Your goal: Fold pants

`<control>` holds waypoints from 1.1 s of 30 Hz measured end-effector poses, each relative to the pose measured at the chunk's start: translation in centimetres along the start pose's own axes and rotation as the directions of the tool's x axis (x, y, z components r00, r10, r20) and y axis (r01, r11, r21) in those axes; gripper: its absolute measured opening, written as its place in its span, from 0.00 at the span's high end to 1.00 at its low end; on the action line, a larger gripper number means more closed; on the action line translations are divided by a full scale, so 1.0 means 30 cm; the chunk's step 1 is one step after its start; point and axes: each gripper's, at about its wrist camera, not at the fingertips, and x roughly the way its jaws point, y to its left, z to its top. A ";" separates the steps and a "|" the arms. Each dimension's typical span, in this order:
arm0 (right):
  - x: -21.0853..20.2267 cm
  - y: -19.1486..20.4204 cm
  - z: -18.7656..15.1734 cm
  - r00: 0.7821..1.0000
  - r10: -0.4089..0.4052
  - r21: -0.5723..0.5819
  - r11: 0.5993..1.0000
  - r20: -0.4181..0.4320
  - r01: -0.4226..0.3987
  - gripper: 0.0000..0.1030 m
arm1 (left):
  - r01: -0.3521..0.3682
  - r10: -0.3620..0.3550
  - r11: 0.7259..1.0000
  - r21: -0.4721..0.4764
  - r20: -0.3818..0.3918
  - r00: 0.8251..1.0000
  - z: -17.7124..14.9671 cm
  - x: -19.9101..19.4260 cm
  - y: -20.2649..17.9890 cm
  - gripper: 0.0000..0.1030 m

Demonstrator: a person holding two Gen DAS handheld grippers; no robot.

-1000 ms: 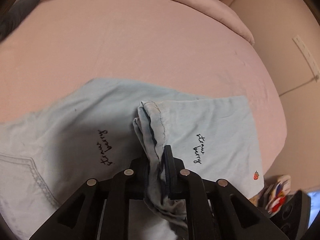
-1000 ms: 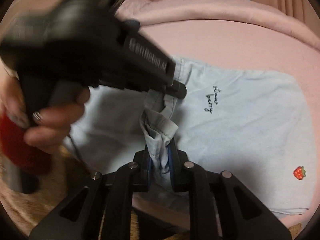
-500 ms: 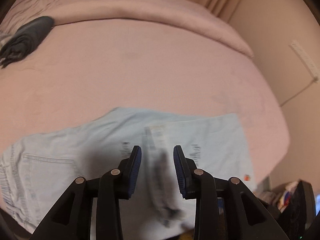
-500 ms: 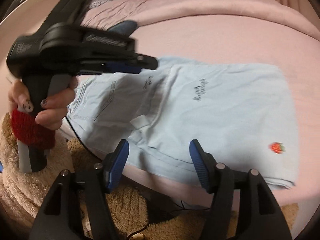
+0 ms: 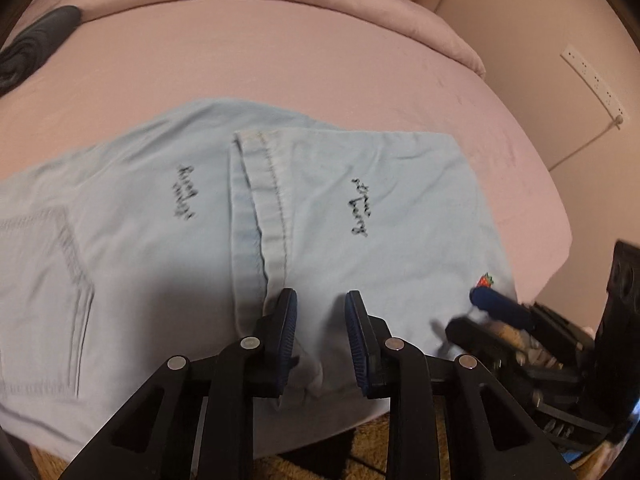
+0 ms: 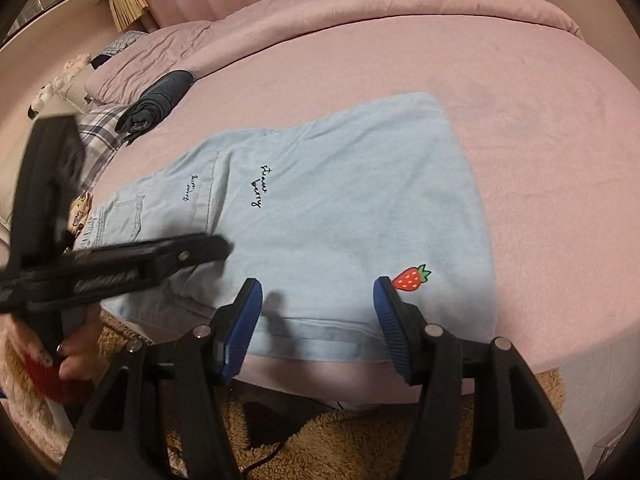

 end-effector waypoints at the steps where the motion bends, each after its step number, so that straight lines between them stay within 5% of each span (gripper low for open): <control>1: -0.001 -0.009 0.017 1.000 -0.006 -0.003 1.000 -0.001 0.006 0.44 | -0.010 0.010 1.000 0.006 0.012 1.000 -0.022 -0.007 -0.003 0.73; 10: 0.007 -0.036 0.002 1.000 -0.019 -0.011 1.000 0.007 0.019 0.44 | -0.169 0.169 0.986 -0.012 0.052 0.984 -0.090 -0.047 0.019 0.70; 15: 0.016 -0.015 -0.001 0.998 -0.055 -0.033 0.998 0.011 0.055 0.44 | -0.062 0.067 0.993 -0.098 0.053 0.996 -0.107 -0.078 0.086 0.70; 24: 0.012 -0.008 -0.009 0.997 -0.079 -0.039 0.996 0.022 0.080 0.44 | -0.197 0.198 0.980 -0.029 0.091 0.976 -0.127 -0.084 0.009 0.67; 33: -0.060 -0.029 -0.020 0.996 -0.063 -0.018 0.998 0.067 0.064 0.43 | -0.125 0.131 0.987 -0.103 0.049 0.990 -0.171 -0.140 0.062 0.67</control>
